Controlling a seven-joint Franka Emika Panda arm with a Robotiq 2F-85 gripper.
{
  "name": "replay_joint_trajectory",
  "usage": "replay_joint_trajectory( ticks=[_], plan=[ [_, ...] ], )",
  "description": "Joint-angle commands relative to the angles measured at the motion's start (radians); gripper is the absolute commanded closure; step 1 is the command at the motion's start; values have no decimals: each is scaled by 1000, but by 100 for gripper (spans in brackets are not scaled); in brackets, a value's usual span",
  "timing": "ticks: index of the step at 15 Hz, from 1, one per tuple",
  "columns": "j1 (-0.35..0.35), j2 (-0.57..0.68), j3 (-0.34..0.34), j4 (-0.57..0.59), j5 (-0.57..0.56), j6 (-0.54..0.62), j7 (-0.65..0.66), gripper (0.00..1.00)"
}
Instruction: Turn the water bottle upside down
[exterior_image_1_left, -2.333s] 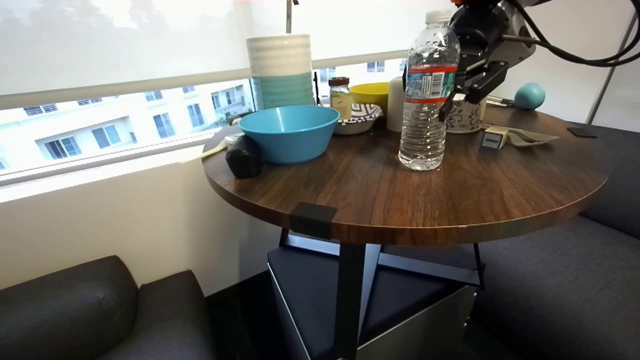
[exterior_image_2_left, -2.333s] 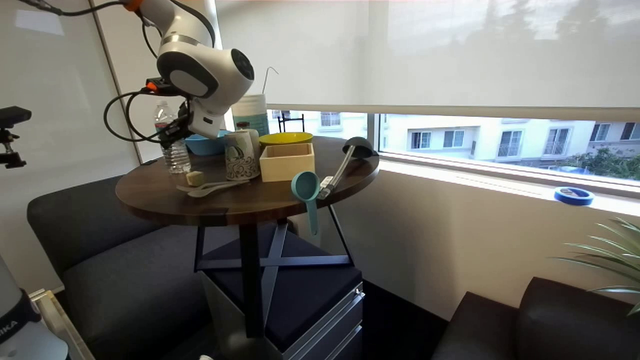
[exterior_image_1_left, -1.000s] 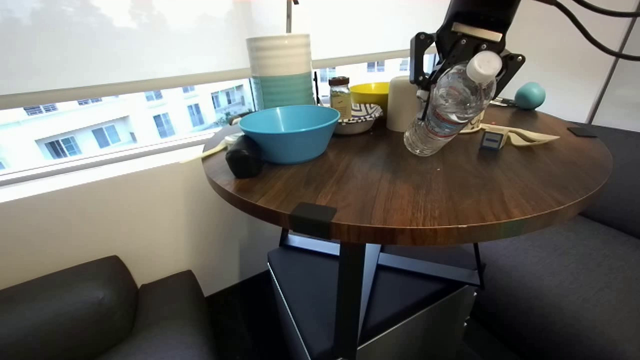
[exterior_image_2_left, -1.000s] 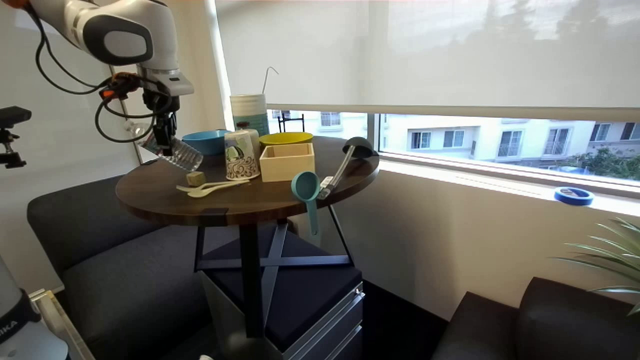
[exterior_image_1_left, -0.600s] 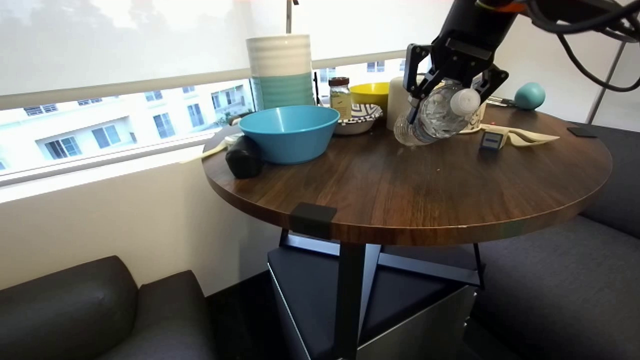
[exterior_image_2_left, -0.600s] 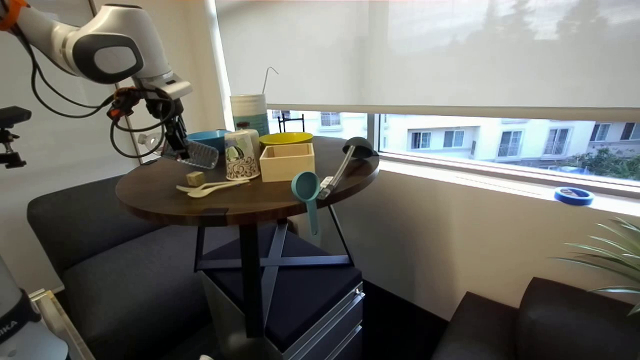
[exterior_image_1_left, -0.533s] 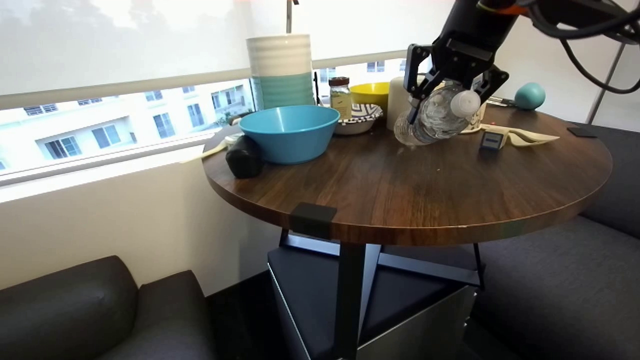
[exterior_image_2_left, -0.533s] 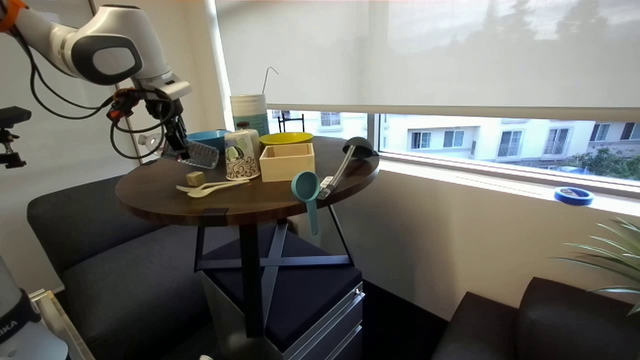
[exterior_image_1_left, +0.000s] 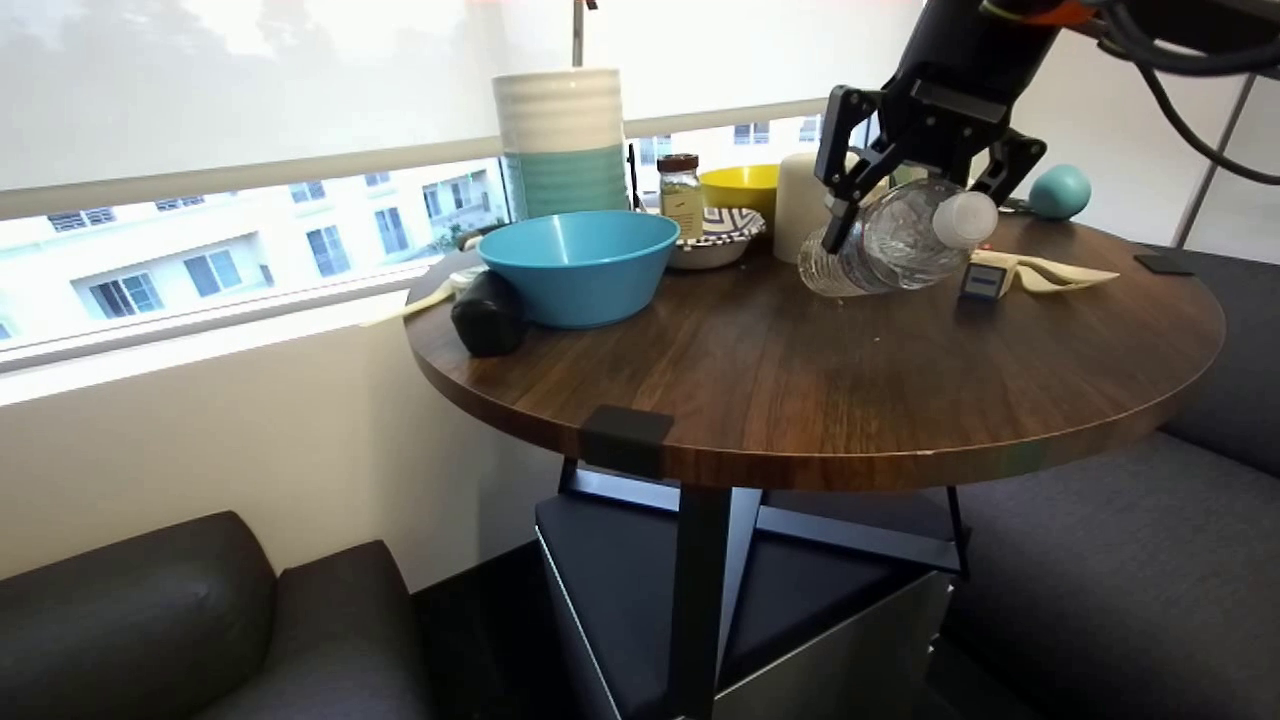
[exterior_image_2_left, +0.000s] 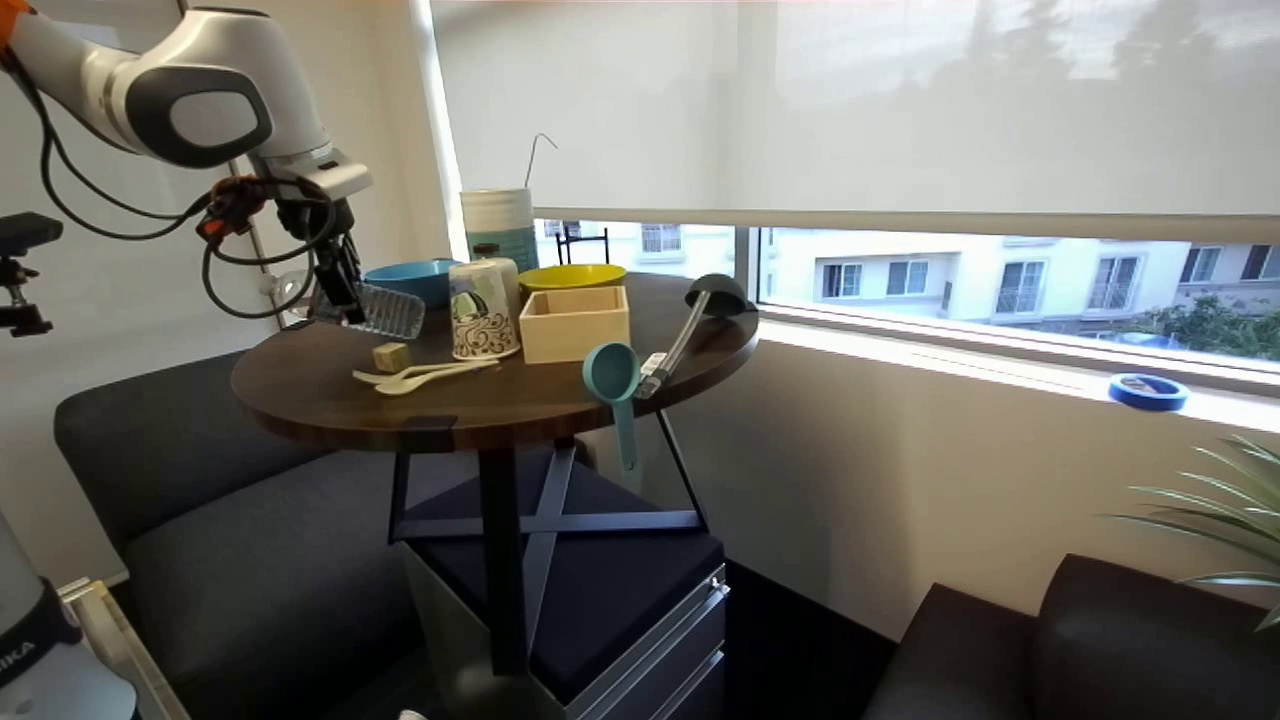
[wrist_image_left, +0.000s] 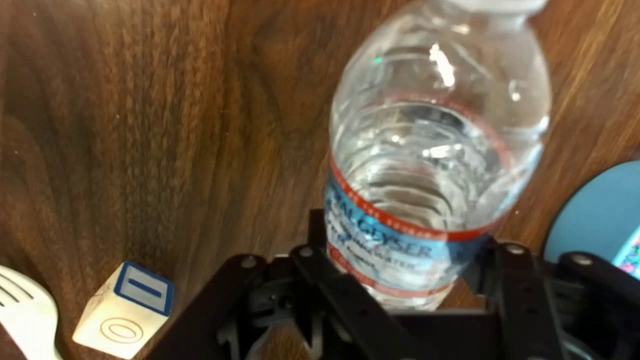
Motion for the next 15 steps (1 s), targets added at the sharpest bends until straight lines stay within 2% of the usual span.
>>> replay_joint_trajectory(
  ticks=[1, 2, 3, 9, 15],
  plan=[
    [14, -36, -6, -3, -22, -80, 34, 7],
    [16, -37, -8, 0, -20, -96, 33, 1],
    [16, -38, -8, 2, -19, -109, 34, 0],
    [15, -29, -35, 28, -6, -152, 11, 0],
    [25, 58, -161, 116, 53, -191, -192, 0]
  ],
)
